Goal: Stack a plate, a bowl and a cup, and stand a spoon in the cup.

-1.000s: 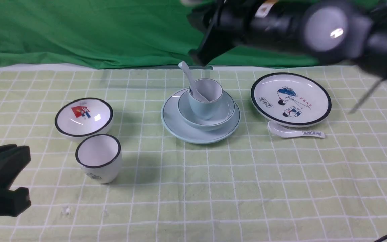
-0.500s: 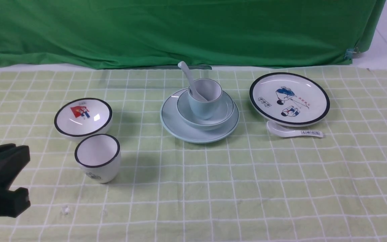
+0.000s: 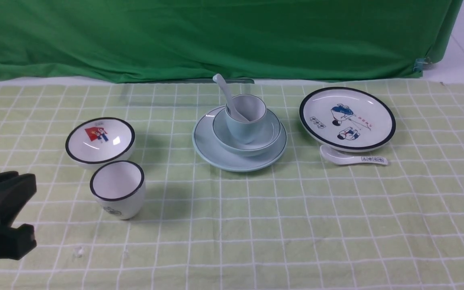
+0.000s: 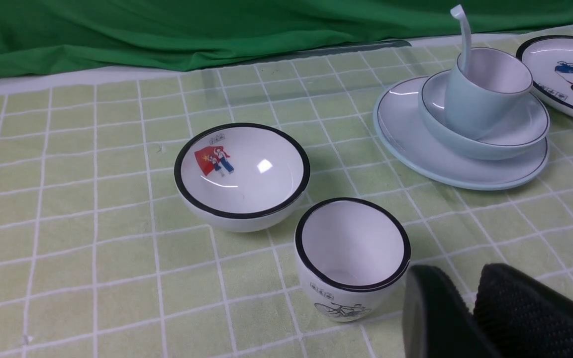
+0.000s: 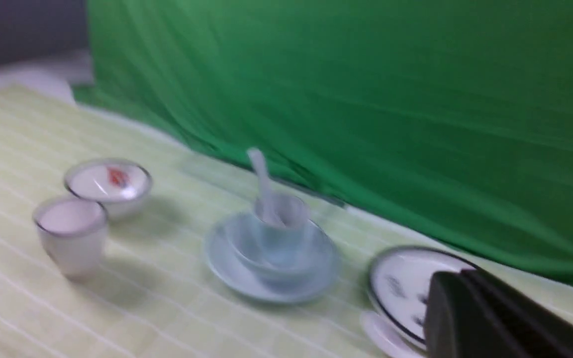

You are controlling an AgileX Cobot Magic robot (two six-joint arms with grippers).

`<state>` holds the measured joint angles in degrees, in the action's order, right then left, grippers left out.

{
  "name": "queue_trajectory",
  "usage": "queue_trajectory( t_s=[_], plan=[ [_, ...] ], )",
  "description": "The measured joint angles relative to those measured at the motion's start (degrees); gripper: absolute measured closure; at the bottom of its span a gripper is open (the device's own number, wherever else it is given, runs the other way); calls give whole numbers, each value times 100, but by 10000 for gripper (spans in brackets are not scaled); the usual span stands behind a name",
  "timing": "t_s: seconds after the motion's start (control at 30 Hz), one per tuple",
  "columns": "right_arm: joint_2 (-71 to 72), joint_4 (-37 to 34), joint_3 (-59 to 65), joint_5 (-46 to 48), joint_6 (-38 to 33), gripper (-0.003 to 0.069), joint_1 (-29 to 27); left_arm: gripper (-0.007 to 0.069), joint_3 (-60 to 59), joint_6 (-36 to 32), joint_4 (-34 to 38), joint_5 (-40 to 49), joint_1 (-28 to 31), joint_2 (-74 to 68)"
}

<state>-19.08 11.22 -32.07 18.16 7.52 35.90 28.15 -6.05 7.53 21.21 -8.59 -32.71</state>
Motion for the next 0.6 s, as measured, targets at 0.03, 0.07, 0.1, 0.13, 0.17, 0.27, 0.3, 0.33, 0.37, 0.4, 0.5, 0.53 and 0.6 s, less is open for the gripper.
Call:
queue_trajectory(
  t_s=[0.03,0.07,0.1,0.13,0.17,0.27,0.3,0.33,0.37,0.4,0.5,0.53,0.6],
  plan=[
    [43,0,591,-700,218,645,0,530,0,0,0,-7,0,0],
    [49,0,921,-976,303,643,0,529,0,0,0,-7,0,0],
    [49,0,1166,-1233,340,642,0,529,0,0,0,-7,0,0],
    [49,0,1441,-1440,357,642,0,528,0,0,0,-7,0,0],
    [49,0,1679,-1563,357,642,0,527,0,0,-7,-7,0,0],
    [55,0,2228,-1698,357,642,0,526,0,0,-18,-7,0,0],
    [55,0,2253,-1710,357,642,0,526,0,0,-18,-7,0,0],
    [55,0,2352,-1731,366,641,0,526,0,0,-24,-7,0,0],
    [55,4,2520,-1746,423,641,0,524,0,0,-24,-12,0,0],
    [55,4,2586,-1754,450,641,0,524,0,0,-24,-12,0,0],
    [111,4,2865,-2142,461,641,-6,522,0,0,-24,-12,0,0],
    [170,4,3018,-2330,445,641,-26,519,0,0,-24,-12,0,0],
    [353,-145,3190,-2691,369,641,-183,517,0,0,-24,-12,0,0]
  ],
)
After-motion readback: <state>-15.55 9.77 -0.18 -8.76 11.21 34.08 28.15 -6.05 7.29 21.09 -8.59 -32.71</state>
